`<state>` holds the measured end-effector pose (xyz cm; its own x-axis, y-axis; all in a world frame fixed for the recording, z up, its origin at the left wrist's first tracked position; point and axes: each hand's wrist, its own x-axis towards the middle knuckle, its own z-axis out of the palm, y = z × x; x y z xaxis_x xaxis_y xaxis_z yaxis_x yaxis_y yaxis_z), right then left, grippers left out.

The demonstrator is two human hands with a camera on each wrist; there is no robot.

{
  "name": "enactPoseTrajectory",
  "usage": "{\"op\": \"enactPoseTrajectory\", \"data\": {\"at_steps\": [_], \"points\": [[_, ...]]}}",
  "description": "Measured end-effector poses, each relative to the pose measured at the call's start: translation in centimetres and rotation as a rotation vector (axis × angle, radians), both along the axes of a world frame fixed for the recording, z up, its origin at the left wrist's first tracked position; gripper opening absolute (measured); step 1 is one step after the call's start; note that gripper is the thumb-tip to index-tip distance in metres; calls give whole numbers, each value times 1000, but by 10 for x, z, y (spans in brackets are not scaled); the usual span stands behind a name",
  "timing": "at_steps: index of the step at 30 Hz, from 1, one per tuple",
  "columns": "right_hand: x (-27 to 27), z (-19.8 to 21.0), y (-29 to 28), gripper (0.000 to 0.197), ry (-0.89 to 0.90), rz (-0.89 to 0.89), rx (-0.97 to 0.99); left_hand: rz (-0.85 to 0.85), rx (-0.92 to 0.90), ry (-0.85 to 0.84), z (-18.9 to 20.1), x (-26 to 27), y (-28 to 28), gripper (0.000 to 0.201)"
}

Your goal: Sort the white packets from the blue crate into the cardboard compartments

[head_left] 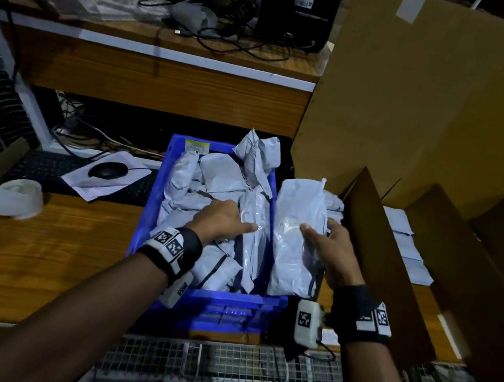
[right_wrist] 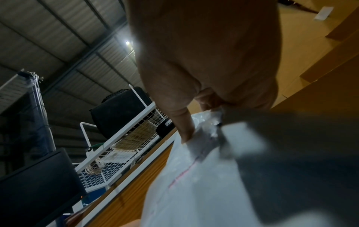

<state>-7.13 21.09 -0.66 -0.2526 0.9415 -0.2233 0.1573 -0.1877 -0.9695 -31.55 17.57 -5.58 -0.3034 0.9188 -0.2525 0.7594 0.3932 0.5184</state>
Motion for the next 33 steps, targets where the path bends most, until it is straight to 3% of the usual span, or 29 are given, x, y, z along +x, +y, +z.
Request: {"op": "enactPoseTrajectory", "data": {"at_steps": [2,4,6,11,13,15,17,20,23,26,33], "points": [[-1,-1,2,19,8,4,-10,-8,-45,14,1,7,7,58],[-1,-1,5,20,10,18,-31,21,-61,-43,2,10,13,41],[1,1,8,21,35,39,-40,77,-32,-211,5,6,15,25],[9,0,15,27,99,80,-33,185,18,-649,34,-27,-2,17],[8,0,19,29,112,65,-24,221,97,-863,50,-40,-11,14],[6,-1,24,29,109,51,-23,231,187,-966,66,-51,-20,12],[3,-1,26,27,101,46,-32,213,248,-1015,76,-58,-31,10],[-5,-3,28,24,102,82,-31,199,267,-1034,80,-66,-45,32],[-12,2,25,23,119,127,-36,204,292,-1045,76,-66,-54,30],[-17,9,20,26,138,144,-45,176,321,-1067,74,-65,-63,50],[-24,15,7,31,197,176,-65,147,415,-1113,74,-53,-70,32]]}}
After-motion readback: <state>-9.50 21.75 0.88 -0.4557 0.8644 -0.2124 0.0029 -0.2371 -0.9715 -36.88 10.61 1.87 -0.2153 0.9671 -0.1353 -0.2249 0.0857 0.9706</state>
